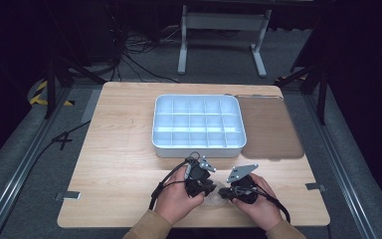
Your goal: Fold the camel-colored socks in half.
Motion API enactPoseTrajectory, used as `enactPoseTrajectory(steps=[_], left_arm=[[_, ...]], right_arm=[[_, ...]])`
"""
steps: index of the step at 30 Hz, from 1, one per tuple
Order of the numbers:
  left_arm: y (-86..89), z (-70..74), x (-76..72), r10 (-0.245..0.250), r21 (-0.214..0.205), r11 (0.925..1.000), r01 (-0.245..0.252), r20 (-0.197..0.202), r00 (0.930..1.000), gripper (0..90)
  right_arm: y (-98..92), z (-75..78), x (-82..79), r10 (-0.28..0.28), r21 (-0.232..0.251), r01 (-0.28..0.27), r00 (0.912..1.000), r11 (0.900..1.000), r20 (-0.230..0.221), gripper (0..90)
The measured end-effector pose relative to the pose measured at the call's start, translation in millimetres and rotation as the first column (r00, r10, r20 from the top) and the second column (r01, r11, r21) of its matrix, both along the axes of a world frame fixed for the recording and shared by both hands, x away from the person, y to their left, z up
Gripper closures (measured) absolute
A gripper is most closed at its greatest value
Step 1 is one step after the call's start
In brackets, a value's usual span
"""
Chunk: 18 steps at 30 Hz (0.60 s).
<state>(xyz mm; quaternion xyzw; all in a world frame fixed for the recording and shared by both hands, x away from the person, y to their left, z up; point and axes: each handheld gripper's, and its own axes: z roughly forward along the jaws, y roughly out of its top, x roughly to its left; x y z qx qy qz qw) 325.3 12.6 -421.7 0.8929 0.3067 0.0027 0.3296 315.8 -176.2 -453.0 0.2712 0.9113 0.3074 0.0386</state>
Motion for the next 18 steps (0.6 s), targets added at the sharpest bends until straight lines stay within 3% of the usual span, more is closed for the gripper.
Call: enactPoseTrajectory(steps=[4,10,15,18], left_arm=[[-3.2,-10.1,4.3,0.035,0.089,0.9954,-0.036,0.013,0.9993,82.6],[-3.2,-21.2,10.1,0.05,0.17,0.9845,-0.043,-0.038,0.998,85.1],[-1.7,-23.7,10.7,0.066,0.181,0.9823,-0.048,-0.092,0.9936,87.2],[-1.1,-22.8,9.4,0.058,0.178,0.9833,-0.039,-0.107,0.9926,87.1]], right_arm=[[-1.2,-0.3,-1.0,-0.002,0.007,0.002,1.0,1.0,0.003,85.8],[-4.6,0.4,-1.9,-0.009,0.005,0.009,1.0,0.9999,0.001,85.9],[-10.4,-0.4,2.0,-0.031,-0.024,0.032,0.9991,0.9992,0.03,87.7],[-14.8,-1.2,4.8,-0.045,-0.017,0.045,0.9986,0.9988,0.029,87.7]])
